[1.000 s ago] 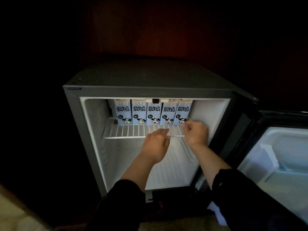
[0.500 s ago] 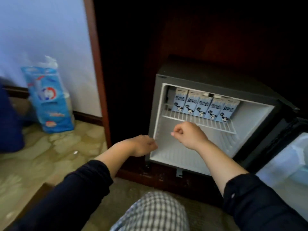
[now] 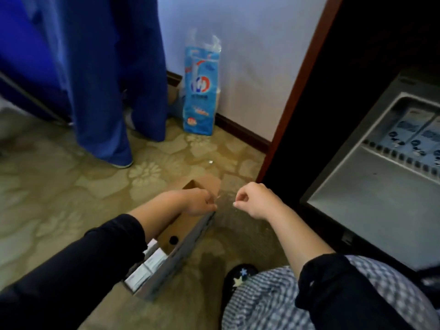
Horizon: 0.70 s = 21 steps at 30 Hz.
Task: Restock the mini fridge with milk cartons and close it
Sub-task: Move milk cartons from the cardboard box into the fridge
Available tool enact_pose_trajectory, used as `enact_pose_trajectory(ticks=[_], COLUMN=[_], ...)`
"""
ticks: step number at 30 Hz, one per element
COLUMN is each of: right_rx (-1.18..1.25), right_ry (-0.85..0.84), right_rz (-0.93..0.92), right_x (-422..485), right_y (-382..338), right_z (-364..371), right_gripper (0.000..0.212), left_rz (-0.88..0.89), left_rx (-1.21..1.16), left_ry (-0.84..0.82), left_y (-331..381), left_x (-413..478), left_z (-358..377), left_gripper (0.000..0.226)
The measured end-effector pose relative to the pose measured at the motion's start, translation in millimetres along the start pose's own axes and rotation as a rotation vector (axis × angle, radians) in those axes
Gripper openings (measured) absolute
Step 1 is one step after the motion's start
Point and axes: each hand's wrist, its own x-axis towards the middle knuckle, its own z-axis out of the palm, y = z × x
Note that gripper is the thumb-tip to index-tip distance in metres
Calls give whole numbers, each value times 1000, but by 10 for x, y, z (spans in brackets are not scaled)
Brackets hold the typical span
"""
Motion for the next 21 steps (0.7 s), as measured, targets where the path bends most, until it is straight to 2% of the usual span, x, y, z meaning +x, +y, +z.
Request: enact_pose_trajectory(ticks=[8,11,15,18,21], right_rx=[78,53,-70,-127,-144], right_ry=[-188,-165,-116,-173,-253], right_rz=[-146,-206,-384,-473,-498], right_x=[182,197,227,262,285], right_y=[-440,-563,-778,-935,-1063], right_z=[911,1163,1469,1706,1943], right_gripper=[23,26,34,41,50], left_rz=[-236,-300,-373,-382,-415], left_rx=[-39,-39,-225,-233,-210], left_ry=[-57,98,334,479,545], left_y=[-1017,-1205,-1366,-1438,-1494], left_x=[-285,-370,-478,-568,-624], left_z=[808,1166,1629,1849,1987], left_gripper=[44,40,44,44,48])
